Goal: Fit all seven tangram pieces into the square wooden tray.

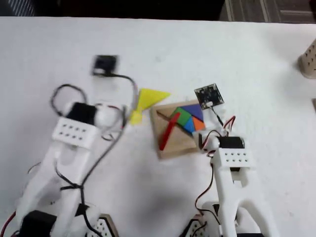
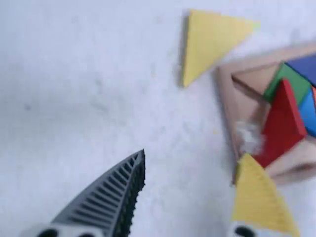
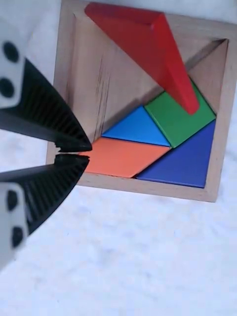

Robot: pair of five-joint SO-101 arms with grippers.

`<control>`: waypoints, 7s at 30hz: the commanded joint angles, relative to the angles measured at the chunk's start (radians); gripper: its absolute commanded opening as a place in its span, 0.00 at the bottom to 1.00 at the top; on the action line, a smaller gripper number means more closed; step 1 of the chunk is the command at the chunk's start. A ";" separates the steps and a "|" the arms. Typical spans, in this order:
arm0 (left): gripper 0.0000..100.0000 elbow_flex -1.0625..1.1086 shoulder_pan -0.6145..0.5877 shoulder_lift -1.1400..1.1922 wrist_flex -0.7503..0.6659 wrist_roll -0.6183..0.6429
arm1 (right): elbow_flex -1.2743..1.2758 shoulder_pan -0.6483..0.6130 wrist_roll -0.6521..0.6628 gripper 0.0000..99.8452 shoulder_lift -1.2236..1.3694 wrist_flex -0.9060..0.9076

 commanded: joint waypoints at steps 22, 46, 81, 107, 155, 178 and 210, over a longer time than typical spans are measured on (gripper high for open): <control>0.02 -0.255 -0.263 0.610 -0.359 0.178 | -0.465 -0.374 -0.176 0.02 0.033 0.260; 0.02 -0.284 -0.255 0.650 -0.351 0.101 | -0.463 -0.268 -0.189 0.02 0.375 0.128; 0.02 -0.276 -0.232 0.651 -0.322 0.101 | -0.499 -0.202 -0.189 0.02 0.573 0.073; 0.02 -0.276 -0.232 0.651 -0.324 0.101 | -0.488 -0.226 -0.121 0.02 0.432 0.139; 0.02 -0.278 -0.234 0.651 -0.308 0.100 | -0.166 -0.303 -0.120 0.02 0.343 0.004; 0.02 -0.276 -0.240 0.651 -0.290 0.100 | -0.269 -0.116 -0.117 0.02 0.240 0.128; 0.02 -0.284 -0.234 0.651 -0.296 0.100 | -0.736 -0.424 -0.104 0.02 0.837 0.036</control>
